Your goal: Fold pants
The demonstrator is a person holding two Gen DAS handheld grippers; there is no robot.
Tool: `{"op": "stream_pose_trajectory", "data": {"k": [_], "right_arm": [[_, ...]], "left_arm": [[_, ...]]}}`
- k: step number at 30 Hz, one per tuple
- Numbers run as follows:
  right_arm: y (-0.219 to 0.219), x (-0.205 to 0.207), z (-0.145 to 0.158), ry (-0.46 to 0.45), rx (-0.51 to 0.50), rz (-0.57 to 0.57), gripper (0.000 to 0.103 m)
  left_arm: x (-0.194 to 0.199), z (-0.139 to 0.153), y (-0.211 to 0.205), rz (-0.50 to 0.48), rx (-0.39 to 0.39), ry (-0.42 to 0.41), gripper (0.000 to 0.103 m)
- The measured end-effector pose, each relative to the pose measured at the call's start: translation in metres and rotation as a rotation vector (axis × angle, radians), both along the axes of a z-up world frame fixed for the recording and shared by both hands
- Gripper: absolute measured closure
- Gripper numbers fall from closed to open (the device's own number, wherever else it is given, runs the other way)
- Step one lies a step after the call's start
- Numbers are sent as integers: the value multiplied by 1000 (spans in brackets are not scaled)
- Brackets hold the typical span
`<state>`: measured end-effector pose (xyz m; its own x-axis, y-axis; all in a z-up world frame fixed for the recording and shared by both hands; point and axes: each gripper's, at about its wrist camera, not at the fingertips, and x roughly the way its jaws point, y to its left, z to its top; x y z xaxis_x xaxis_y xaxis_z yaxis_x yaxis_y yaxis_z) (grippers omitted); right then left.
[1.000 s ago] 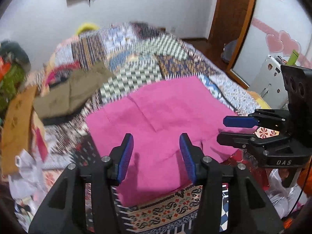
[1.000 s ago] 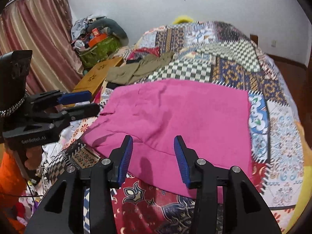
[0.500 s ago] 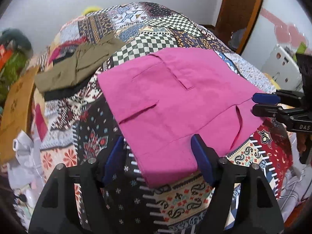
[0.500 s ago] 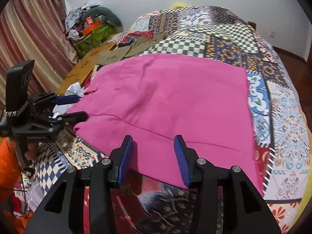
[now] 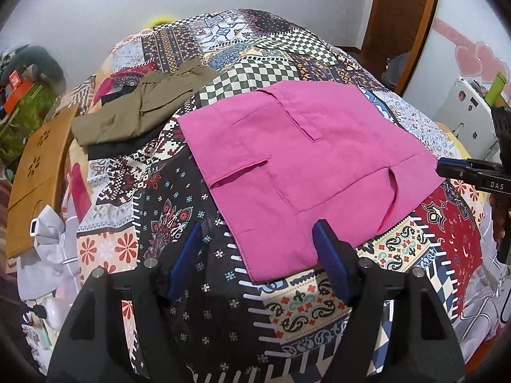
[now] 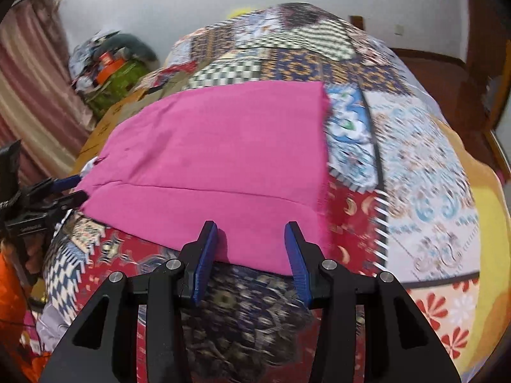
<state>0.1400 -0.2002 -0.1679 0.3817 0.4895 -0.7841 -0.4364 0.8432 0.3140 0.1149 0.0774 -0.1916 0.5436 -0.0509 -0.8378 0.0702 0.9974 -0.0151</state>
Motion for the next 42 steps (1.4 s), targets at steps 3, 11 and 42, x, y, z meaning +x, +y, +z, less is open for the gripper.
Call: {"op": "stream_pose_trajectory", "data": {"k": [3,11,42], "right_arm": [[-14,0,-5,31,16,-36,63],[-29,2,0,49,-21,-63,62],[20,161,-9,-18,-73,-42,48]], "left_arm": [[-1,1,1,3,-3,1,30],[4,15,4,46,-14,-4,30],[155,-31,65,195,-73,98,26]]}}
